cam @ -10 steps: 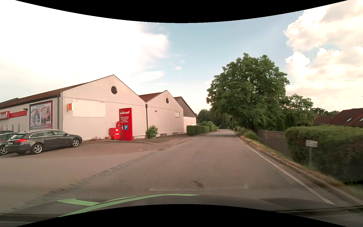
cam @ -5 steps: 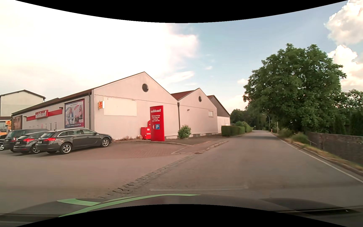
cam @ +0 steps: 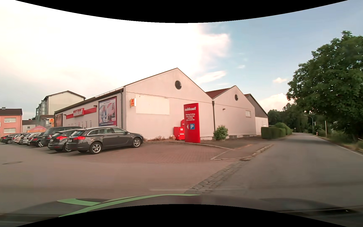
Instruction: Follow the waypoints while adhering to traffic rules and regulations
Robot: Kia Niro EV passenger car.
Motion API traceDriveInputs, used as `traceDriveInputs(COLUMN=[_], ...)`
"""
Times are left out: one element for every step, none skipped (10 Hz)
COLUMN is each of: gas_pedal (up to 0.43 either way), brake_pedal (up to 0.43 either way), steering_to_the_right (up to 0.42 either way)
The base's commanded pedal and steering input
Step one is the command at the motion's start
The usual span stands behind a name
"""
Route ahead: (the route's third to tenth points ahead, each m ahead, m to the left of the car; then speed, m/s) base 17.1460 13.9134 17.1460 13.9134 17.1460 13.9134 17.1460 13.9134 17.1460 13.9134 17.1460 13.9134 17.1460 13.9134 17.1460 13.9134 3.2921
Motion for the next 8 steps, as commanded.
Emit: traceDriveInputs(gas_pedal=[0.0,0.0,0.0,0.0,0.0,0.0,0.0,0.0], brake_pedal=[0.11,0.11,0.091,0.024,0.0,0.0,0.0,0.0], steering_to_the_right=[-0.415,-0.417,-0.421,-0.43,-0.449,-0.474,-0.475,-0.475])
